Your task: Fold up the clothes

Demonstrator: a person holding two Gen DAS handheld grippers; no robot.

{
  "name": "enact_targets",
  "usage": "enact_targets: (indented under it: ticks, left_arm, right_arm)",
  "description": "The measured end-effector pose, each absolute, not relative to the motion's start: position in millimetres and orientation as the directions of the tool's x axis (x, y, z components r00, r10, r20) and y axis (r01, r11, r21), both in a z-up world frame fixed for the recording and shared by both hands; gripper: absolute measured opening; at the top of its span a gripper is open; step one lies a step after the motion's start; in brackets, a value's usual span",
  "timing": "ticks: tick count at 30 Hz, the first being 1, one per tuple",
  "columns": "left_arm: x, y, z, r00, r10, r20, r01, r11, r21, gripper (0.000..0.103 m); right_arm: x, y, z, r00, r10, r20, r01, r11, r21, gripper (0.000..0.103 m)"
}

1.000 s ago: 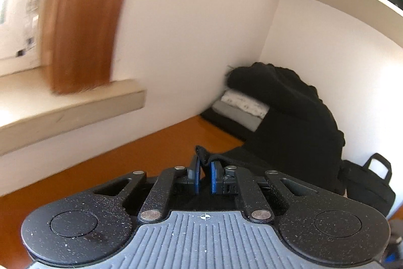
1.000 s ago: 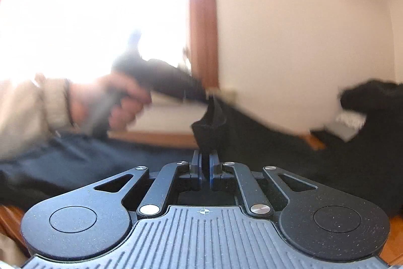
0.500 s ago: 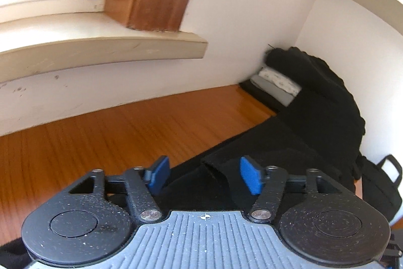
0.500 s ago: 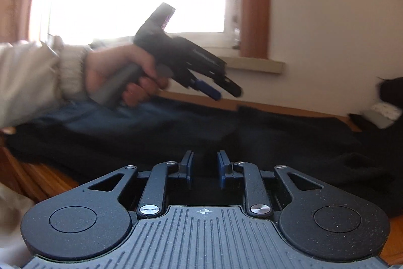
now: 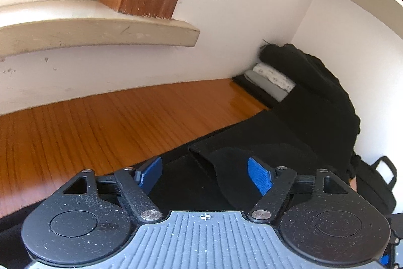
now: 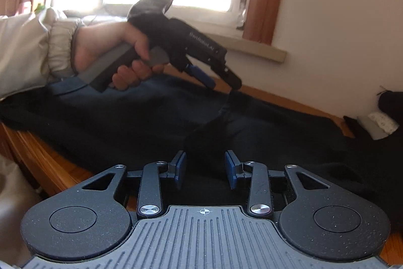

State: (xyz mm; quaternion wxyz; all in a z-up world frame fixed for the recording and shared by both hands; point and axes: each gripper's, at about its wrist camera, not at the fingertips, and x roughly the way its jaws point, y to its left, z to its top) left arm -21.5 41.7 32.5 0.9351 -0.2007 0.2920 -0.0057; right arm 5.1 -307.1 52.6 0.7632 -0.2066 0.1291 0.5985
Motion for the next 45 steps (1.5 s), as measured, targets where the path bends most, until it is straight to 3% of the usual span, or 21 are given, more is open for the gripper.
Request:
enact_targets:
  ticks: [5, 7, 8, 15, 20, 29, 32, 33, 35, 37, 39, 45]
  left_arm:
    - [-24.0, 44.1, 33.2, 0.835, -0.160, -0.526, -0.129, 0.873, -0.470, 0.081]
    - [-26.3, 44.4, 34.7, 0.842, -0.173, -0.511, -0.135, 0.849, -0.511, 0.083]
    - [-27.7, 44.4, 34.9, 0.845, -0.183, -0.502, -0.140, 0.831, -0.538, 0.085]
    - [-38.8, 46.0, 30.4, 0.870, -0.265, -0.416, -0.179, 0.617, -0.767, 0.088]
    - [-35.2, 34.1, 28.7, 0.869, -0.284, -0.405, -0.187, 0.571, -0.800, 0.088]
    - [-10.1, 13.8, 18.1, 0.852, -0.313, -0.419, -0.173, 0.588, -0.790, 0.090]
    - [2.1, 19.8, 16.7, 0.841, -0.300, -0.451, -0.190, 0.616, -0.764, 0.074]
    - [8.8, 20.7, 17.5, 0.822, -0.298, -0.484, -0.196, 0.651, -0.733, 0.061]
    - [17.6, 23.5, 17.1, 0.803, -0.282, -0.526, -0.213, 0.688, -0.694, 0.056]
    - [20.8, 27.9, 14.5, 0.798, -0.284, -0.531, -0.217, 0.688, -0.693, 0.024]
    - [19.9, 30.2, 17.5, 0.801, -0.271, -0.534, -0.204, 0.715, -0.669, 0.003]
    - [-23.5, 33.7, 72.2, 0.818, -0.245, -0.521, -0.109, 0.823, -0.558, 0.003]
  right_arm:
    - [5.7, -292.4, 53.5, 0.236, 0.849, -0.473, -0.968, 0.163, -0.190, 0.033]
    - [6.2, -292.2, 56.2, 0.237, 0.855, -0.461, -0.968, 0.169, -0.186, 0.011]
    - [6.5, -294.0, 57.4, 0.246, 0.861, -0.444, -0.966, 0.181, -0.185, 0.007]
    - [20.9, -318.7, 75.8, 0.396, 0.883, -0.250, -0.918, 0.387, -0.088, 0.006]
    - [32.5, -329.8, 81.7, 0.409, 0.884, -0.226, -0.909, 0.417, -0.011, 0.006]
    - [22.9, -338.7, 88.9, 0.412, 0.891, -0.192, -0.909, 0.417, -0.013, 0.006]
    - [23.4, -338.5, 86.9, 0.409, 0.892, -0.192, -0.910, 0.416, -0.008, 0.006]
    - [24.4, -338.5, 85.5, 0.403, 0.895, -0.192, -0.911, 0.412, 0.003, 0.006]
    - [26.1, -338.2, 83.0, 0.391, 0.901, -0.189, -0.914, 0.404, 0.034, 0.006]
    - [25.4, -337.1, 80.7, 0.374, 0.908, -0.187, -0.919, 0.390, 0.056, 0.006]
    - [22.7, -334.9, 79.5, 0.342, 0.921, -0.186, -0.930, 0.361, 0.073, 0.006]
    - [-13.4, -311.6, 87.6, 0.191, 0.966, -0.175, -0.975, 0.207, 0.077, 0.006]
